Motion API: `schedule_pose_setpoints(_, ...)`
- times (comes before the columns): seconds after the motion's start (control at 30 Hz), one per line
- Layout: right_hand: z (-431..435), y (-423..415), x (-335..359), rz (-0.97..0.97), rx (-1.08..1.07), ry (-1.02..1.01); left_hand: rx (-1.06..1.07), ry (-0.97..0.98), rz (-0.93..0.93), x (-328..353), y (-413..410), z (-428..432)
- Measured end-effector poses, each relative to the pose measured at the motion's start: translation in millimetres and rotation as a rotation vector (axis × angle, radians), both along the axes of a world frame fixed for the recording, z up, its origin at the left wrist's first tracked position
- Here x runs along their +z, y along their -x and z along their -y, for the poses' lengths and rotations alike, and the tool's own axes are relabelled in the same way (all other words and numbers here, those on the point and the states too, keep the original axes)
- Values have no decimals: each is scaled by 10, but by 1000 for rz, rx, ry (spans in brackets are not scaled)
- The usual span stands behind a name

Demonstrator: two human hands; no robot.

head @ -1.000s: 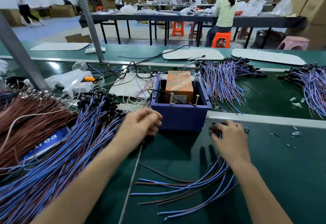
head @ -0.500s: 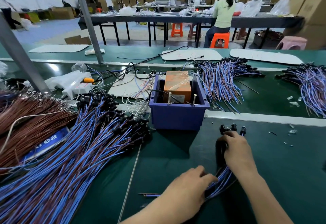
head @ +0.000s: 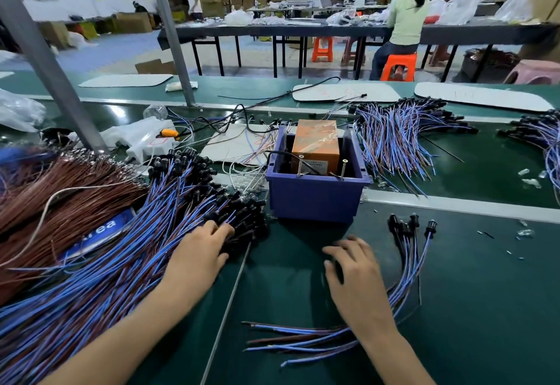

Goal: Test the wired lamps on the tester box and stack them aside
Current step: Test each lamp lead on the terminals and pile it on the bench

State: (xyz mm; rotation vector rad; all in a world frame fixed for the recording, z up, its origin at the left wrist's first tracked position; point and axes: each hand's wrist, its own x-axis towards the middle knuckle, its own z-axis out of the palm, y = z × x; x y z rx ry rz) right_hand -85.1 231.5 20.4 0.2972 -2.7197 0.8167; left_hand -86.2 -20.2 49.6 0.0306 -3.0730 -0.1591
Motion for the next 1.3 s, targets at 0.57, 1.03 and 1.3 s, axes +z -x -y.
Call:
schedule_pose_setpoints(0.57,-68,-28,21,-3,176,531,-255,-382,-427,433,-70,-587)
schedule_pose_setpoints(1.03,-322,145,11,340,257,1270,-248,-1121,-79,146,194,-1406)
schedule_pose_setpoints(1.3,-454,217,131,111,-113,1707,-333,-1054,230,126,73,-984)
